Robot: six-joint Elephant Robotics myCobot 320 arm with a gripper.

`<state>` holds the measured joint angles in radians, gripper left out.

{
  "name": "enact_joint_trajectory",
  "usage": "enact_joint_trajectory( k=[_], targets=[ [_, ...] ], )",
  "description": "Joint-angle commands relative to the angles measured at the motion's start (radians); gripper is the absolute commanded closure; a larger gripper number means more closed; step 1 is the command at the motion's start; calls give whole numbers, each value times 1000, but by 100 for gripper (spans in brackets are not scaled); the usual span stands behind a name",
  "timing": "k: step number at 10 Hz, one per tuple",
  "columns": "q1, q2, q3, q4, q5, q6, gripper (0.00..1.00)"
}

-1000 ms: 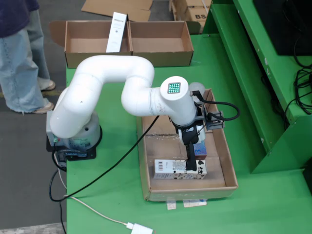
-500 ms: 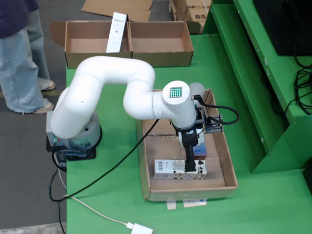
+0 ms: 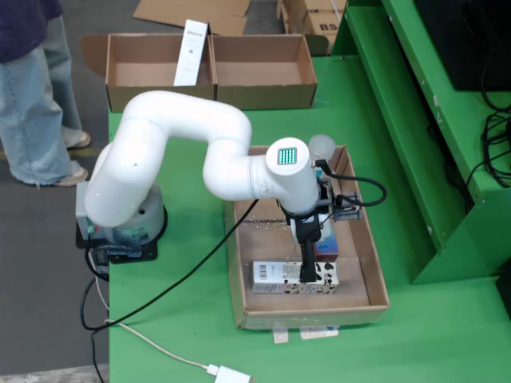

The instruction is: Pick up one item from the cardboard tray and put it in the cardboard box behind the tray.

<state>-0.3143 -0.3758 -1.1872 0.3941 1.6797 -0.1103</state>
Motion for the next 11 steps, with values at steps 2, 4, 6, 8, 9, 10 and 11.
enact_joint_trajectory(
  k=[2, 4, 6, 8, 9, 10, 11],
  targets=[
    [-18, -28, -47, 49, -3, 6, 0],
    [-21, -44, -56, 70, -8, 13, 0],
    [-39, -59, -67, 87, 1, 5, 0],
    [-59, -72, -93, 111, 12, 2, 0],
    [-65, -99, -97, 146, 19, 8, 0],
    [-67, -108, -108, 169, 22, 10, 0],
    [-66, -121, -115, 191, 29, 2, 0]
  ],
)
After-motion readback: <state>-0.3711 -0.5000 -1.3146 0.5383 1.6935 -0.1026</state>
